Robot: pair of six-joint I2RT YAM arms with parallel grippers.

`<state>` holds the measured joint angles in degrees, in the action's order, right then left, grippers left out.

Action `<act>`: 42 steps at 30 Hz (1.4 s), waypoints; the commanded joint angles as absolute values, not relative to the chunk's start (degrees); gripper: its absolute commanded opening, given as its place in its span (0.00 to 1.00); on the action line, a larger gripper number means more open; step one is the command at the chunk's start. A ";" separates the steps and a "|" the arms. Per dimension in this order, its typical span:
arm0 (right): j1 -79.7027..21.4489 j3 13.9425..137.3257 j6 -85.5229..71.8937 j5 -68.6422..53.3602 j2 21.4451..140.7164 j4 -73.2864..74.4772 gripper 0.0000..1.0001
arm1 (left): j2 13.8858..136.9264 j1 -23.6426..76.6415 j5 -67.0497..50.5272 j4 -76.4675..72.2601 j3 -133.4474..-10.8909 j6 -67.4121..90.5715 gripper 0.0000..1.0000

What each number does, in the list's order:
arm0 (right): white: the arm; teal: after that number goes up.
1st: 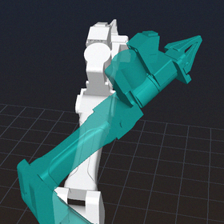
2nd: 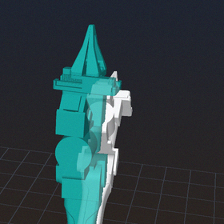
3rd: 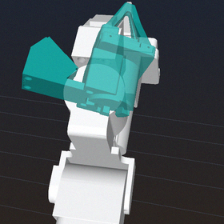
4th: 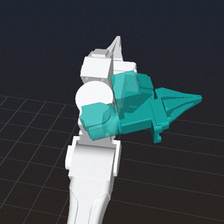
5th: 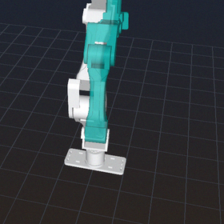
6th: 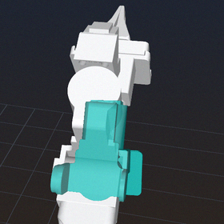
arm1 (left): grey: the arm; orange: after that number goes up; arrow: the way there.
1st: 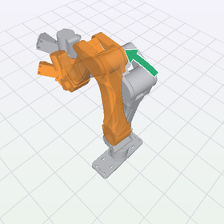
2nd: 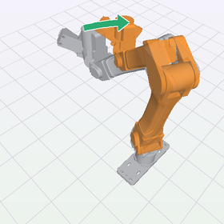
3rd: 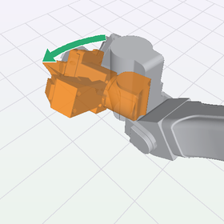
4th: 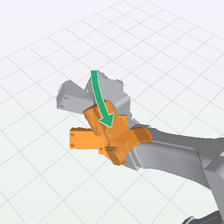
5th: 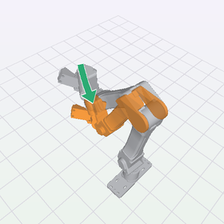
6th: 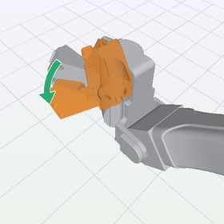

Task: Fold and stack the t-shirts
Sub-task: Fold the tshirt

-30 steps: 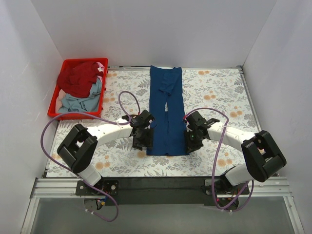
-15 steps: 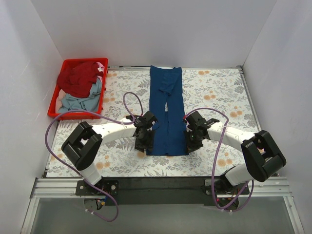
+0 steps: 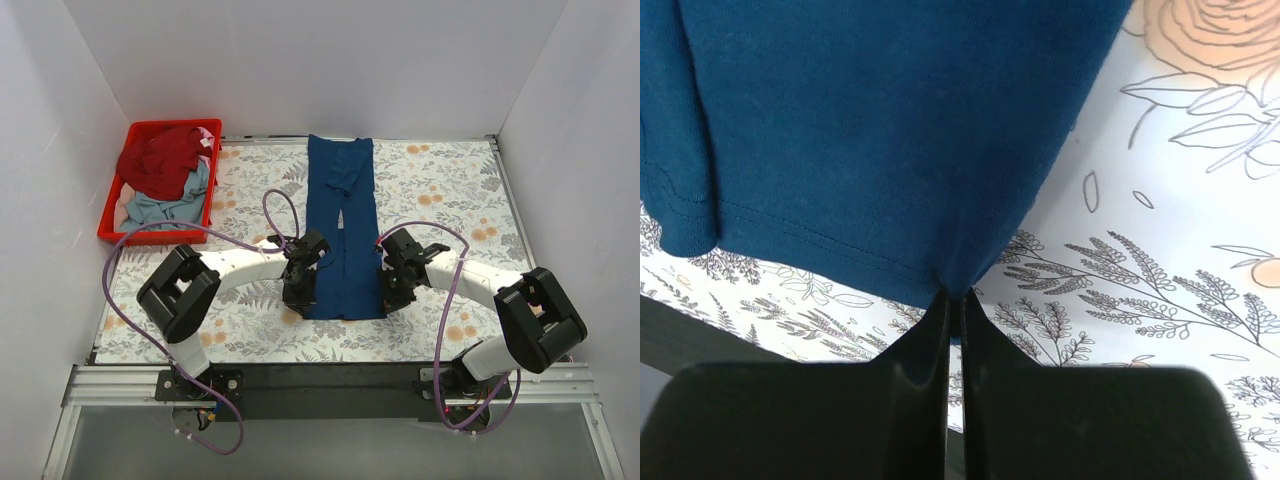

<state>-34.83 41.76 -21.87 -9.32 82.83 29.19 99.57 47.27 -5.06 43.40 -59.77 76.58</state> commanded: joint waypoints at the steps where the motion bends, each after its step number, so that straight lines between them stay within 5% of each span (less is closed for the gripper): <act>1: -35.86 40.25 -19.52 -10.36 82.36 29.79 0.01 | 100.73 48.08 -5.10 46.84 -58.18 77.17 0.00; 14: -38.23 43.22 -17.41 -15.93 70.84 42.45 0.01 | 89.12 50.98 -9.15 54.41 -58.87 80.34 0.00; 30: -23.12 81.62 -6.33 -11.60 96.13 38.41 0.01 | 104.32 30.94 -1.49 35.08 -83.57 71.20 0.00; 42: -19.25 88.95 -7.12 -13.71 107.30 32.35 0.01 | 113.90 26.55 2.55 26.29 -90.97 68.03 0.00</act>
<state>-20.03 86.56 -7.31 -12.80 105.89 35.53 113.86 27.88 0.40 30.13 -88.62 69.19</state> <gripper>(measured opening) 0.032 0.025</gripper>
